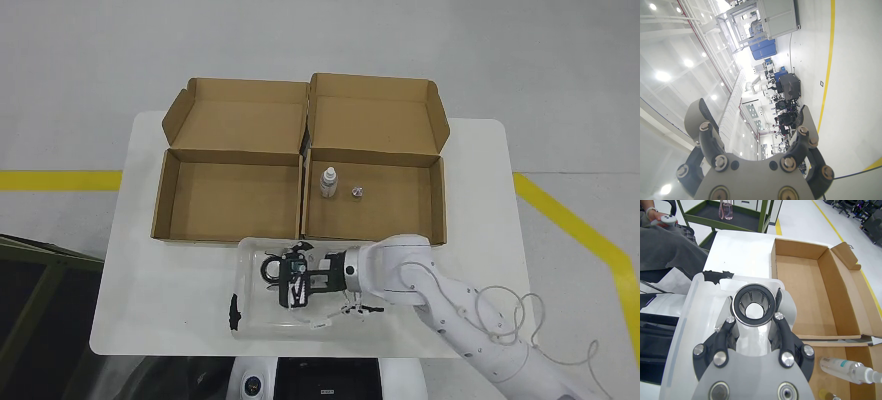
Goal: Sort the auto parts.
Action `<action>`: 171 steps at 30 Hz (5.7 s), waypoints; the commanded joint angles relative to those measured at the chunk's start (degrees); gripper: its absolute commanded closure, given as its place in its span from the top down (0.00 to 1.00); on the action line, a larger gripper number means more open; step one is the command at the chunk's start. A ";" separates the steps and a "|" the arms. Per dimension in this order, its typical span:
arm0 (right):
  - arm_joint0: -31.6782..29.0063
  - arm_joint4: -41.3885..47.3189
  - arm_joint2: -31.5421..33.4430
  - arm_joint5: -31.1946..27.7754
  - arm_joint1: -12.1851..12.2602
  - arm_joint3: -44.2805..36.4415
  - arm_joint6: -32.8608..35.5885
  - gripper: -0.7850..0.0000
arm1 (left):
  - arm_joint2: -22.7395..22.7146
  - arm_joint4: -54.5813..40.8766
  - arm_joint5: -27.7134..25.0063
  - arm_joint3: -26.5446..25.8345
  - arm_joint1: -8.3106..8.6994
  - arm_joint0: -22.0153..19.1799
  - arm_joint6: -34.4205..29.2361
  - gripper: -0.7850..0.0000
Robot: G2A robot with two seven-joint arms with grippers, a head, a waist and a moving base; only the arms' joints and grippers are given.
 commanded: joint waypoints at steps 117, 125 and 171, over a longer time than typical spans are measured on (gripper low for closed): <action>17.93 -0.33 -3.72 5.43 -14.41 21.57 4.07 0.72 | 0.00 0.00 0.00 0.00 0.00 0.00 0.00 1.00; 6.68 -3.15 1.27 2.75 -11.17 8.51 7.68 0.73 | 0.00 0.00 0.00 0.00 0.00 0.00 0.00 1.00; -12.07 -16.87 6.64 -7.24 -4.38 -0.95 1.65 0.73 | 0.00 0.00 0.00 0.00 0.00 0.00 0.00 1.00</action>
